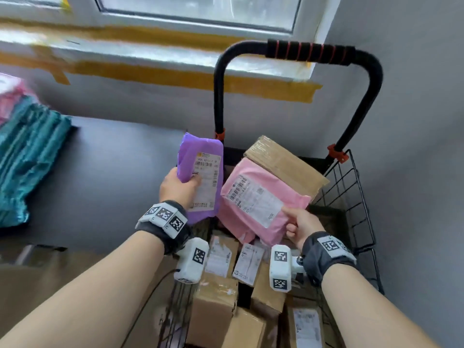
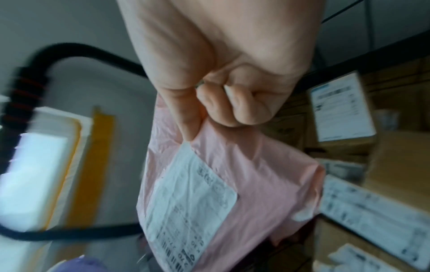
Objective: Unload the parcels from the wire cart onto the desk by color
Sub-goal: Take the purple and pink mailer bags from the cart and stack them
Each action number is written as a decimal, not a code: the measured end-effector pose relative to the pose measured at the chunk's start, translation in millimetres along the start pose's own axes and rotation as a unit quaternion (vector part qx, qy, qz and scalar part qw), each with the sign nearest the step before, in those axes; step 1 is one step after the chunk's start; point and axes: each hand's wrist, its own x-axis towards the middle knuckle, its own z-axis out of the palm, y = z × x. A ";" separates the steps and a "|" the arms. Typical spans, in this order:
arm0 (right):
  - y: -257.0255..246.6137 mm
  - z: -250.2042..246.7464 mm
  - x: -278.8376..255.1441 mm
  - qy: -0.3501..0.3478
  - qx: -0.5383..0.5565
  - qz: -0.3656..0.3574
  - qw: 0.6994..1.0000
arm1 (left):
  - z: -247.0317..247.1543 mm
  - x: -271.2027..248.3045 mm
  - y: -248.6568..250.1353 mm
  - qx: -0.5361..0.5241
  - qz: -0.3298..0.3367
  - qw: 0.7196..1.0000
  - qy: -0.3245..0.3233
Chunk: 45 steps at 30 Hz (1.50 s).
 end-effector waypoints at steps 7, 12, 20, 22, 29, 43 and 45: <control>-14.9 97.1 -70.5 -0.012 -0.044 -0.065 0.997 | -128.4 -1.6 -8.5 -0.041 0.012 0.997 0.061; 12.7 192.6 -123.4 -0.027 -0.075 -0.092 0.993 | -230.2 10.2 -48.7 -0.044 0.005 0.995 0.094; 61.1 355.3 -189.4 -0.080 -0.061 -0.109 0.989 | -397.0 43.7 -117.8 -0.047 0.006 0.992 0.121; 68.4 388.8 -206.4 -0.102 -0.050 -0.109 0.988 | -430.4 49.6 -128.9 -0.058 -0.001 0.990 0.131; 68.2 479.5 -238.7 -0.130 -0.050 -0.133 0.981 | -509.6 82.0 -153.1 -0.097 -0.017 0.983 0.158; 5.9 662.9 -218.0 -0.182 -0.096 -0.191 0.960 | -612.1 210.0 -148.2 -0.063 -0.012 0.963 0.263; -3.5 691.0 -215.6 -0.165 -0.082 -0.186 0.965 | -624.2 229.6 -145.6 -0.059 -0.016 0.963 0.261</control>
